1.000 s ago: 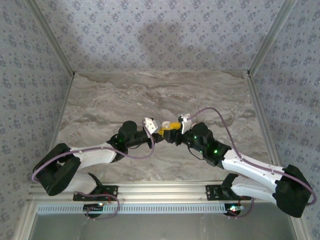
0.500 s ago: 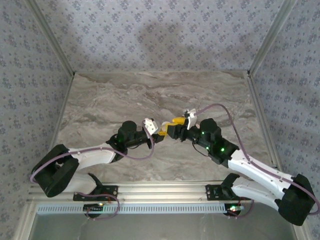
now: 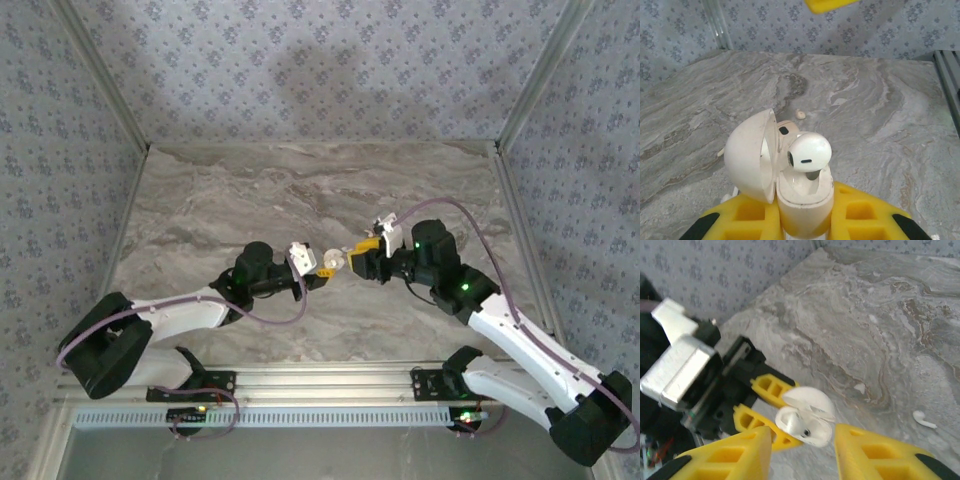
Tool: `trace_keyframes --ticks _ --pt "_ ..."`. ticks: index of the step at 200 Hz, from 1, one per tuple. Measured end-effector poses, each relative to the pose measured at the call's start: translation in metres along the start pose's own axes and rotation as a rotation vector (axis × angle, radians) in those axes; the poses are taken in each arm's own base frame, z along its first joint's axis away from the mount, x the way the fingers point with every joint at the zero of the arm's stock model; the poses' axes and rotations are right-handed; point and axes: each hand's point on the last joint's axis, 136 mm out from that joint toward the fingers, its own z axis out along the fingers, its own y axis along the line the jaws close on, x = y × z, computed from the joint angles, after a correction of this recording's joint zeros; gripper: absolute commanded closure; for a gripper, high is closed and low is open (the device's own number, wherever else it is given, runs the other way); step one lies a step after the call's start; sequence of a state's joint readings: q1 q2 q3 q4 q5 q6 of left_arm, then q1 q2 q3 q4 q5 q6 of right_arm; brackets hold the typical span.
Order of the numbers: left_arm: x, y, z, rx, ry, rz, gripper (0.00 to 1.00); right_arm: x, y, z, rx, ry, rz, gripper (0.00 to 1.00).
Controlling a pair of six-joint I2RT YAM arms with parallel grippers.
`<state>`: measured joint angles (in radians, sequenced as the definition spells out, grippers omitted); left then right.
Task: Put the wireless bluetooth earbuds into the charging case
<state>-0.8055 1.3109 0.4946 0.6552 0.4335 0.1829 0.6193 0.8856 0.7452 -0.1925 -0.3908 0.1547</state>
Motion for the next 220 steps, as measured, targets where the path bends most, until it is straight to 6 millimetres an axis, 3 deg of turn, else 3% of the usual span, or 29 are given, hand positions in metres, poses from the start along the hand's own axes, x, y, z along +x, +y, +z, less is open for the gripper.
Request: trace_keyframes --ticks 47,56,78,120,173,220 --pt "0.001 -0.007 -0.004 0.031 0.017 0.036 0.89 0.021 0.007 -0.007 -0.083 0.077 -0.263 0.66" --pt "0.000 -0.007 -0.005 0.031 0.016 0.044 0.89 0.024 0.004 -0.008 -0.086 0.089 -0.302 0.63" --pt "-0.002 -0.008 -0.008 0.031 0.016 0.058 0.89 0.027 0.003 -0.008 -0.119 0.107 -0.438 0.62" --pt "0.001 -0.009 -0.010 0.034 0.031 0.069 0.89 0.032 0.019 -0.008 -0.214 0.084 -0.699 0.66" --pt "0.001 -0.010 -0.011 0.036 0.037 0.069 0.89 0.043 0.027 0.008 -0.282 0.111 -0.803 0.70" --pt "-0.001 -0.011 -0.013 0.036 0.035 0.075 0.89 0.040 0.033 0.018 -0.306 0.092 -0.845 0.70"
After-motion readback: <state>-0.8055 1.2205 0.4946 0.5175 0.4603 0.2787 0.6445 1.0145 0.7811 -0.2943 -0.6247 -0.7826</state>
